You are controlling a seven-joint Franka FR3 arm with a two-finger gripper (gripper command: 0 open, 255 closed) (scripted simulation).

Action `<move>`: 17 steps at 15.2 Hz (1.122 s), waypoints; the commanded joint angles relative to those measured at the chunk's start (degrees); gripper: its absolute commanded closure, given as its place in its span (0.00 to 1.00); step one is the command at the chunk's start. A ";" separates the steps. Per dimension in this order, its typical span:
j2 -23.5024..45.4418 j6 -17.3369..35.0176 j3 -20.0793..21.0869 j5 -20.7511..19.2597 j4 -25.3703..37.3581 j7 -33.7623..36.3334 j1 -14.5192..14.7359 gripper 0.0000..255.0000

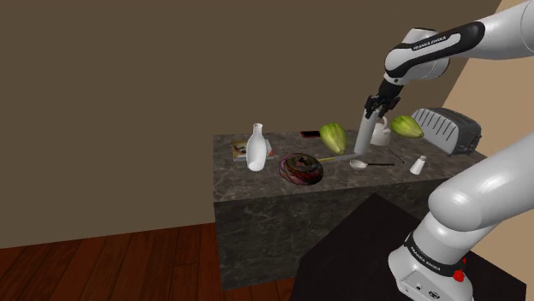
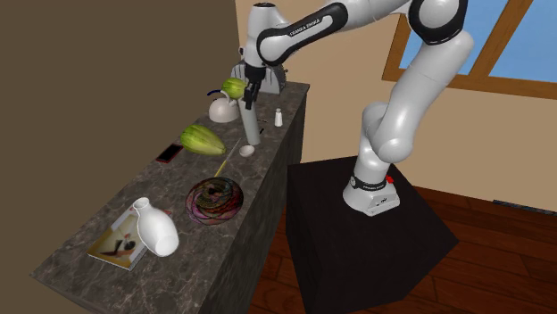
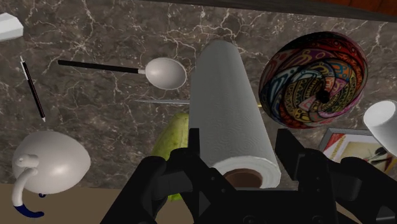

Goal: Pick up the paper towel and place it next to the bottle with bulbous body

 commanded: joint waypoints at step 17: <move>-2.70 -14.29 1.70 -0.06 11.65 0.80 0.21 1.00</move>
